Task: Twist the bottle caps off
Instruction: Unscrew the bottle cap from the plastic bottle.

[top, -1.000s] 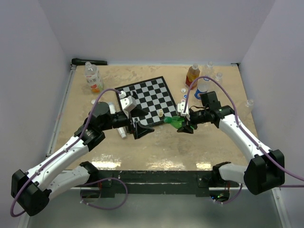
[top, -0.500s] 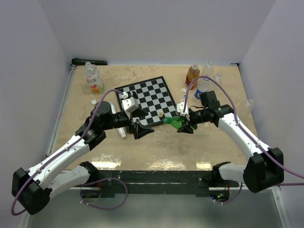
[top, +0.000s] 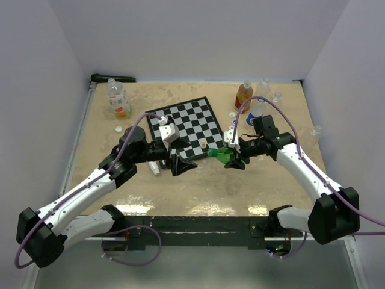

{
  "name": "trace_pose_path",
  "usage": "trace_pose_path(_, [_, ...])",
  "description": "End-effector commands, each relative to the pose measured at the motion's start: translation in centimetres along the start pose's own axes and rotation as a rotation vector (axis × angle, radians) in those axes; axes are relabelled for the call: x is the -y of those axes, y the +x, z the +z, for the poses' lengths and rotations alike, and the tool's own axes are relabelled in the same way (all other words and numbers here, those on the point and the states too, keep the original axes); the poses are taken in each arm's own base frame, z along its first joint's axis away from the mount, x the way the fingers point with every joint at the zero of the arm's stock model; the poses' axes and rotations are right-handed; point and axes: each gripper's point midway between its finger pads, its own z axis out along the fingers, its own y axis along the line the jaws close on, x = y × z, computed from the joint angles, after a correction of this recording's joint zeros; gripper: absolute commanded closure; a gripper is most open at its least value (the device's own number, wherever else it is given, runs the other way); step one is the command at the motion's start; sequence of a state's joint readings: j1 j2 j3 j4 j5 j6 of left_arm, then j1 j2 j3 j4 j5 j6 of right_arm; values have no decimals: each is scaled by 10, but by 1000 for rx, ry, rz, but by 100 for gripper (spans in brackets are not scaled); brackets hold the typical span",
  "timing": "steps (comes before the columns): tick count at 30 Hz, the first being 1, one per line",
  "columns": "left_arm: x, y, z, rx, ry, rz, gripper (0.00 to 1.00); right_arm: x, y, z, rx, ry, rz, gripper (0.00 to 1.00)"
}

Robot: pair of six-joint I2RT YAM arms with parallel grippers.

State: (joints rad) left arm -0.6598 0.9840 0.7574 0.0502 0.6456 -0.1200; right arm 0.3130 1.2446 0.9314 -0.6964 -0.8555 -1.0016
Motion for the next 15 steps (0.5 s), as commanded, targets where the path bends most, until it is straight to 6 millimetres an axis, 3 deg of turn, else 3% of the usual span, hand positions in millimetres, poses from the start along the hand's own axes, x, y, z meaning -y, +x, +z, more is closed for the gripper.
trace_pose_path(1, [2,-19,3,36,11,58,7,8,-13,-4,25,7,-33,96])
trace_pose_path(15, [-4,-14,2,-20,-5,145,7,7,-13,-4,25,0,-35,96])
